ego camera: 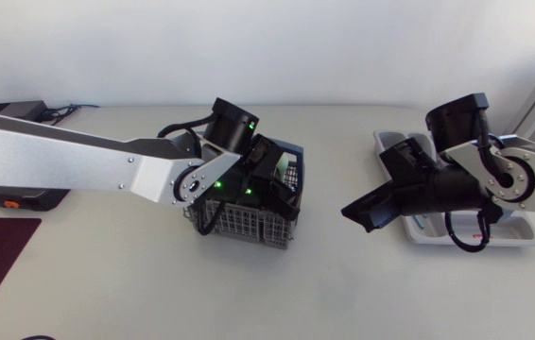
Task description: Unload the cutlery basket into the drawer organizer.
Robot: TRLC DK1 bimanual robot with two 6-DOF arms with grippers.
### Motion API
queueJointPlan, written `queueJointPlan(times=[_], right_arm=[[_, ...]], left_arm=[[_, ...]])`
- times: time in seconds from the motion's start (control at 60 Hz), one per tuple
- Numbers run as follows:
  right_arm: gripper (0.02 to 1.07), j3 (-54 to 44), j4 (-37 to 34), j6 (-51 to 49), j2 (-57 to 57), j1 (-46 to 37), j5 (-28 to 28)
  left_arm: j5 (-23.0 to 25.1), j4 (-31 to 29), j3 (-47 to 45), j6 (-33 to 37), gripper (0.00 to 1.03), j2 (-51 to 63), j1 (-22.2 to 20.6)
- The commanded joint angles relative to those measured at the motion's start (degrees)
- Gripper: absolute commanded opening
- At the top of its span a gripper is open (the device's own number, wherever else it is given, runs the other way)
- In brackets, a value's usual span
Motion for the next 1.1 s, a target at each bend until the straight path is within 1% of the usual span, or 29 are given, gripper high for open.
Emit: queueJointPlan(times=[0.0, 0.25, 0.283, 0.4, 0.467, 0.483, 0.667, 0.917, 1.033, 1.083], right_arm=[[0.92, -1.76, 0.15, -0.76, -0.74, -0.32, -0.15], [0.92, -1.85, 0.24, -0.85, -1.0, -0.32, -0.15], [0.92, -1.85, 0.15, -0.85, -0.91, -0.23, -0.15], [0.92, -1.93, 0.24, -0.85, -1.09, -0.23, -0.15], [0.92, -2.11, 0.15, -0.94, -1.18, -0.23, -0.24], [0.92, -2.11, 0.15, -0.85, -1.18, -0.23, -0.15], [0.92, -2.2, 0.15, -1.03, -1.44, -0.05, -0.15], [0.92, -2.72, -0.11, -0.94, -2.14, 0.65, 0.02], [0.92, -3.25, -0.11, -1.03, -2.49, 0.65, 0.02], [0.92, -3.43, -0.03, -1.03, -2.58, 0.74, 0.02]], left_arm=[[0.87, -0.66, 1.52, 0.08, 0.2, 1.45, -0.7], [0.95, -0.75, 2.04, 0.25, 0.2, 2.06, -1.4], [0.95, -0.66, 2.22, 0.25, 0.14, 2.33, -1.49], [0.95, -0.58, 2.83, 0.17, 0.06, 3.21, -1.76], [0.95, -0.58, 2.83, 0.17, 0.05, 3.38, -1.76], [0.95, -0.58, 2.83, 0.17, 0.04, 3.47, -1.76], [1.22, -0.58, 1.95, -0.18, 0.04, 2.24, -0.7], [7.55, 0.83, -1.47, -2.12, 0.04, -3.65, 2.73], [9.3, 1.53, -2.26, -3.0, 0.04, -5.23, 4.05], [10.8, 1.62, -2.35, -3.79, 0.04, -6.2, 4.92]])
